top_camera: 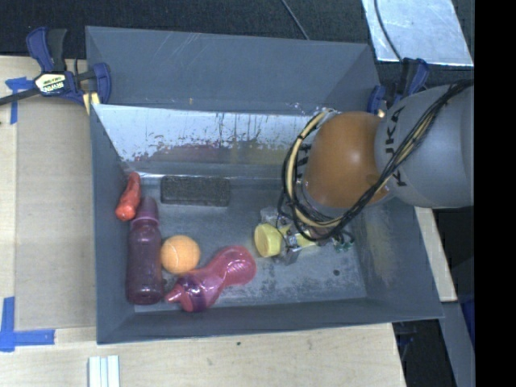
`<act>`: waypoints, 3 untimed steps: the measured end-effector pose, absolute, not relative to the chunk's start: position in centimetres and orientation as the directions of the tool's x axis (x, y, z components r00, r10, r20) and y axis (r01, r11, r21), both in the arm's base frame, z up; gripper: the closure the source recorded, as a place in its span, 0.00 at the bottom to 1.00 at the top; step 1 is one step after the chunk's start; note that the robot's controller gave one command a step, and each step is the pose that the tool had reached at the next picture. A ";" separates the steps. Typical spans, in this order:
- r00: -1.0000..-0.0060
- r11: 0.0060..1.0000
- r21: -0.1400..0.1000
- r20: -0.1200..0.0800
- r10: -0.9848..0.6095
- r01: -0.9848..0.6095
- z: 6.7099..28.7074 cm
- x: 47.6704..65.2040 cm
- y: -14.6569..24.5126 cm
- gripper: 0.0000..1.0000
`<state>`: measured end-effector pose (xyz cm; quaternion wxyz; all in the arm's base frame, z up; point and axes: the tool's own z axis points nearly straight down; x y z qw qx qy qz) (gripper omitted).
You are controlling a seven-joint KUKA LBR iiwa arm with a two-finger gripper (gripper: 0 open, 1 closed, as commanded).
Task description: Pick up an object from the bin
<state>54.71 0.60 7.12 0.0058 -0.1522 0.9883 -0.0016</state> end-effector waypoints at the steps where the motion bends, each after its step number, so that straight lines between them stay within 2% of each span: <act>1: -0.949 0.949 -0.004 -0.010 -0.314 -0.314 15.9 54.7 -0.2 1.00; 2: -0.954 0.954 -0.004 -0.011 -0.298 -0.298 16.2 54.7 -0.1 1.00; 3: -0.953 0.953 -0.004 -0.011 -0.303 -0.303 25.1 54.1 -0.1 1.00</act>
Offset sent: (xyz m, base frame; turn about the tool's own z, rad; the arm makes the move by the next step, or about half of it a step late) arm -0.0033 -0.0038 0.0561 0.0191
